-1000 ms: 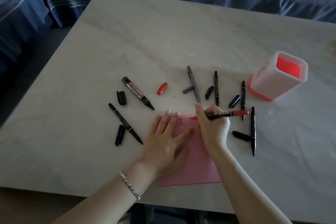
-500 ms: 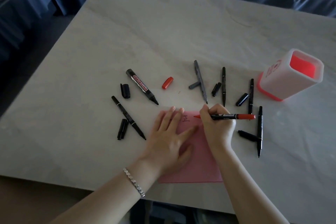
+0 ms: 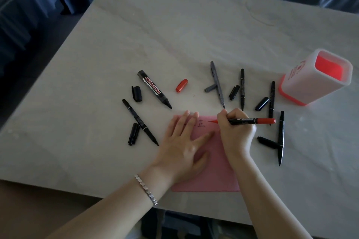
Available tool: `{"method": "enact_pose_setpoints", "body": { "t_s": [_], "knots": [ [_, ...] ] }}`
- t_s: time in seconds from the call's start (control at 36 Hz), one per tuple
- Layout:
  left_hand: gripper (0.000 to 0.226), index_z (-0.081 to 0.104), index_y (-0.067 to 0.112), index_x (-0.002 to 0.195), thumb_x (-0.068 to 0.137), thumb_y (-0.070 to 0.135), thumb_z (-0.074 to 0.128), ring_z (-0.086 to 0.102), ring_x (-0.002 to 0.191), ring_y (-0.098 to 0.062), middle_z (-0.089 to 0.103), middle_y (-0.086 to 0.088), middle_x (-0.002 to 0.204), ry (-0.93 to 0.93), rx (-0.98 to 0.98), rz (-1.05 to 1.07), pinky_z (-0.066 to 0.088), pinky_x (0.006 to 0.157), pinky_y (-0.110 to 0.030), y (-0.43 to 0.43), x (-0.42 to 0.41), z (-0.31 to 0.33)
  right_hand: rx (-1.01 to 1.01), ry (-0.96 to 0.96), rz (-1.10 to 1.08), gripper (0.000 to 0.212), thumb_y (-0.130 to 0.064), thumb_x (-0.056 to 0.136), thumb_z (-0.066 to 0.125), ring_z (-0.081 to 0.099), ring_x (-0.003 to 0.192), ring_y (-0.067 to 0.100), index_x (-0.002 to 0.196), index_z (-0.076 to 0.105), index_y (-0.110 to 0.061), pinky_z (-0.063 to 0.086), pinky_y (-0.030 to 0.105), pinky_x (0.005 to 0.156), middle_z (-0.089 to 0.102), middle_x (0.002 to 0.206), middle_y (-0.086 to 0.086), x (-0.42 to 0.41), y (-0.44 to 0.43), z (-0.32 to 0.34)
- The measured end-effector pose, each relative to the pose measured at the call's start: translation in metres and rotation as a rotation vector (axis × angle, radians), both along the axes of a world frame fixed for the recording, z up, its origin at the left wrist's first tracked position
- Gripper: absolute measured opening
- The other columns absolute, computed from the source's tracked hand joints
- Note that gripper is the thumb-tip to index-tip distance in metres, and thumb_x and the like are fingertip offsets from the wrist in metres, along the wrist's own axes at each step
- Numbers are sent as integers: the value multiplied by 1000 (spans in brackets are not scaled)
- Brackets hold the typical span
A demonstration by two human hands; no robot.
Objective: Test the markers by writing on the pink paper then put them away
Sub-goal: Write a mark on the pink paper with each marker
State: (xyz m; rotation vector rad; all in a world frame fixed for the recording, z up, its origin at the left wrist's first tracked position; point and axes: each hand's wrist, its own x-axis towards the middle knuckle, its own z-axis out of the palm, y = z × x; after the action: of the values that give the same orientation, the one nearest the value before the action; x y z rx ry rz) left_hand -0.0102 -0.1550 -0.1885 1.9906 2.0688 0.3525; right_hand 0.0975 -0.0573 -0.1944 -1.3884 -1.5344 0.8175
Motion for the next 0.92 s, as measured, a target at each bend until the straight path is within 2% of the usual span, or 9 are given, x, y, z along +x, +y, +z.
{"method": "enact_pose_setpoints", "body": {
  "t_s": [0.06, 0.19, 0.25, 0.42, 0.92],
  "knots": [
    [48, 54, 35, 123, 79, 50, 41, 33, 134, -37, 41, -21, 141, 9, 3, -3, 15, 107, -45, 0, 0, 1, -18, 5, 5, 33, -6, 78, 63, 38, 44, 8, 50, 44, -4, 30, 12, 46, 38, 43, -2, 0, 0, 1],
    [48, 54, 35, 123, 79, 50, 41, 34, 133, -37, 42, -21, 141, 9, 11, -2, 15, 107, -45, 0, 0, 1, -16, 2, 28, 36, -5, 77, 63, 39, 44, 7, 49, 42, -10, 30, 12, 46, 38, 41, -8, 0, 0, 1],
    [48, 54, 34, 123, 79, 50, 41, 34, 133, -38, 42, -21, 141, 6, 11, -2, 15, 107, -46, 0, 0, 1, -23, 0, 32, 34, -4, 76, 63, 39, 44, 8, 49, 42, -8, 31, 12, 46, 37, 42, -3, 0, -1, 2],
    [49, 51, 35, 125, 80, 50, 41, 30, 136, -37, 39, -20, 143, 6, -1, -6, 12, 109, -45, 0, -1, 0, -45, 12, 39, 42, -3, 73, 63, 35, 41, 5, 44, 35, -17, 29, 11, 45, 40, 38, -9, 1, 0, 1],
    [48, 54, 35, 123, 79, 49, 42, 33, 134, -38, 41, -20, 141, 9, 6, -8, 13, 108, -45, 2, -1, 0, -34, 32, 30, 40, -5, 75, 62, 37, 41, 5, 45, 38, -16, 29, 11, 46, 45, 40, -11, 0, 2, 1]
  ]
}}
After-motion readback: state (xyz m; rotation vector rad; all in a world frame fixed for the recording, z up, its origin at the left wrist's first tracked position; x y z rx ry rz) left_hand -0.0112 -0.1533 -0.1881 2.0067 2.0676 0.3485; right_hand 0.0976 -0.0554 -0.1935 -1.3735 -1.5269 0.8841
